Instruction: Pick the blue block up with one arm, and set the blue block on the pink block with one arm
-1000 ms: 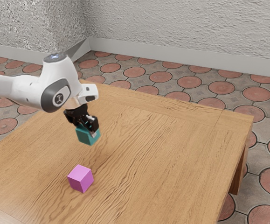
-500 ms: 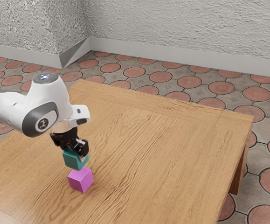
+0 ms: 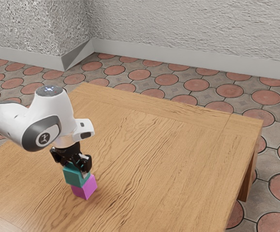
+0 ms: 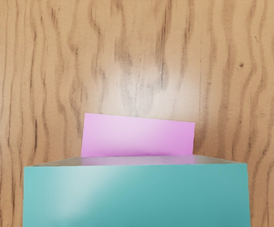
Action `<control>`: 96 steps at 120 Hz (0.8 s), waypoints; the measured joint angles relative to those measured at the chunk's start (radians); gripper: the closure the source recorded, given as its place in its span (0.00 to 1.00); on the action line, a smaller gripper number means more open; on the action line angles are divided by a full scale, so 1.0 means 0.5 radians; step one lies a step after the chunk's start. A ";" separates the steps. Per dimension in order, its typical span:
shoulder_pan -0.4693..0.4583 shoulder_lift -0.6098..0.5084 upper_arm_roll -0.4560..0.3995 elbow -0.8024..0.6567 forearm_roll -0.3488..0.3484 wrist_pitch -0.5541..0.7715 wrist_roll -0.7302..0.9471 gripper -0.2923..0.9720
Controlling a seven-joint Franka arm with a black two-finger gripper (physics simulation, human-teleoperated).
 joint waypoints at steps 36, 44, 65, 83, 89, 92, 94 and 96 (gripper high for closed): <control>0.025 0.016 -0.001 0.014 -0.014 0.013 0.155 0.45; 0.025 0.016 -0.001 0.018 -0.021 0.015 0.205 0.45; 0.026 0.038 -0.001 0.042 -0.028 0.019 0.315 0.45; 0.030 0.064 0.001 0.100 -0.045 0.021 0.386 0.46; 0.034 0.069 0.001 0.104 -0.051 0.022 0.405 0.46; 0.036 0.071 0.001 0.105 -0.053 0.022 0.414 0.46; 0.036 0.071 0.002 0.106 -0.055 0.022 0.419 0.47; 0.037 0.071 0.002 0.106 -0.056 0.022 0.425 0.47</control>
